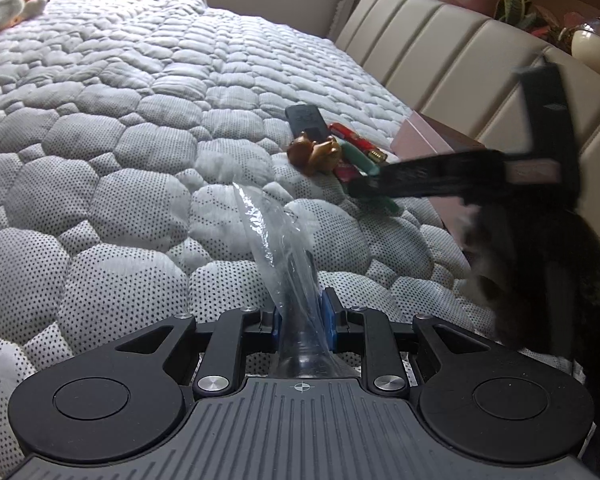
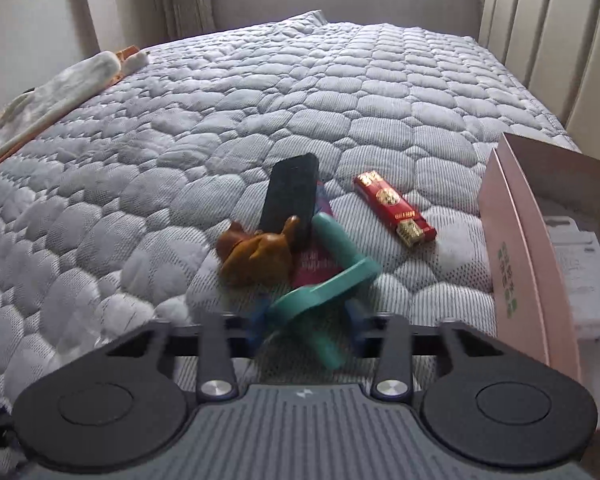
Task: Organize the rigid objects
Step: 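Grasp the teal plastic toy with the right tool while the left holds the bag, then lift the teal toy with the right tool and adjust its grip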
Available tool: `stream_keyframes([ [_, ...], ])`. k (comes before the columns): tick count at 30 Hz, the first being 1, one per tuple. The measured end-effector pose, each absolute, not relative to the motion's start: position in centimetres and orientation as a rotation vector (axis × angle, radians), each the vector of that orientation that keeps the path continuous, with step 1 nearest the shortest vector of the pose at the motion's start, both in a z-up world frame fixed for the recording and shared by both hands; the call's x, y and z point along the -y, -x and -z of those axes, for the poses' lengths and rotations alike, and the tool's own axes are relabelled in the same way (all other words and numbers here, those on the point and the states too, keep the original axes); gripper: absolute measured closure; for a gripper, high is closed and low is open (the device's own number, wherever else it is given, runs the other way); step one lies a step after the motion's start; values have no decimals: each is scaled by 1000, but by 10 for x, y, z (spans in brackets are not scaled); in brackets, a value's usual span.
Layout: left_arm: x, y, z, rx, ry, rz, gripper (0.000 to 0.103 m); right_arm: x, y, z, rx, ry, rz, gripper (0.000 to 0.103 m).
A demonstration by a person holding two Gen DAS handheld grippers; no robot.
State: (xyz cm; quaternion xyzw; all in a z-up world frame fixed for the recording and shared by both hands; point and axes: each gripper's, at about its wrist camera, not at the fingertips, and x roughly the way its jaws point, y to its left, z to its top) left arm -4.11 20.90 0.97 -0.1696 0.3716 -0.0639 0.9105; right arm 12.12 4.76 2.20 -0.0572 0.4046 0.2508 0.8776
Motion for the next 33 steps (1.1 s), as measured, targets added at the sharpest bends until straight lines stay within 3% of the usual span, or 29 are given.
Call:
stream_keyframes([
  [9,-193,47,-12,-786,347,161,80,6,-43,-40,-862,139,-610,75],
  [18,-170,52,-14,-800,329,190,80,56,33,-38,-803,329,-582,73],
  [22,-163,55,-14,-808,319,194,80,76,40,-39,-784,319,-517,51],
  [27,-160,57,-14,-815,320,190,80,79,47,-34,-685,456,-333,50],
  [33,-157,59,-15,-822,311,180,80,88,49,-44,-721,284,-422,45],
])
